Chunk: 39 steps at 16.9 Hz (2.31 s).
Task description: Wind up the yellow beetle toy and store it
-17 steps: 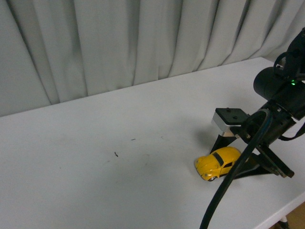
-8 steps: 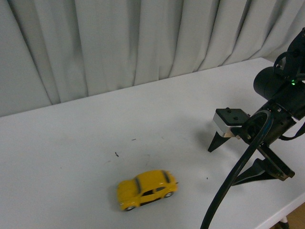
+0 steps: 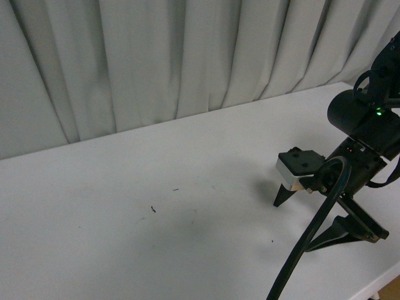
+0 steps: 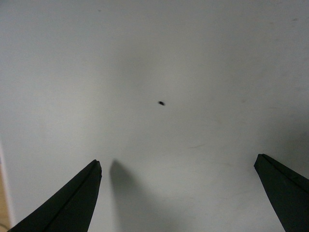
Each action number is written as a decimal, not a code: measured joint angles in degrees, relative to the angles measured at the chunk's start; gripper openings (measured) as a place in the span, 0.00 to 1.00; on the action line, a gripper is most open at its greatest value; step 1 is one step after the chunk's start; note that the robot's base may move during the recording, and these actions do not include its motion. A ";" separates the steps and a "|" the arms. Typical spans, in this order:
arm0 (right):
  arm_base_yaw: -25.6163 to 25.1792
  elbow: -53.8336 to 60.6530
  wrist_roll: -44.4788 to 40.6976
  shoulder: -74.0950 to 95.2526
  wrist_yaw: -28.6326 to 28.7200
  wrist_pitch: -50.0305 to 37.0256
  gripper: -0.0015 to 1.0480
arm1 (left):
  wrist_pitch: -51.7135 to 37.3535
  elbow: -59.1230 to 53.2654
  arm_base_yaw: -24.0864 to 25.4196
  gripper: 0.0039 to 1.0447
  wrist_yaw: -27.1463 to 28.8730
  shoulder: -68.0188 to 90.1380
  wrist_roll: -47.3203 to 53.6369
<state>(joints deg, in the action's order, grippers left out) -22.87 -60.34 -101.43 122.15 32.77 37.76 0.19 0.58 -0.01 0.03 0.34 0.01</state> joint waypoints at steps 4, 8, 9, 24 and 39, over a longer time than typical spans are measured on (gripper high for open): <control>3.56 0.52 1.29 -12.02 5.22 5.90 0.93 | 0.00 -0.02 0.00 0.94 0.00 0.00 0.00; 5.49 -0.13 1.29 -24.33 11.39 10.19 0.93 | 0.00 -0.02 0.00 0.94 0.00 0.00 0.00; 5.70 -0.15 1.29 -27.04 12.50 11.45 0.93 | 0.00 0.00 0.00 0.94 0.00 0.00 0.00; 22.86 51.06 97.66 -81.53 -32.57 -67.71 0.02 | 0.00 0.00 0.00 0.94 0.00 0.00 0.00; 22.86 59.74 100.52 -103.71 -32.61 -56.22 0.02 | 0.00 -0.02 0.00 0.94 0.00 0.00 0.00</control>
<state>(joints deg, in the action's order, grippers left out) -0.01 -0.60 -0.91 18.44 0.16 -18.46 0.19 0.56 -0.01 0.03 0.34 0.01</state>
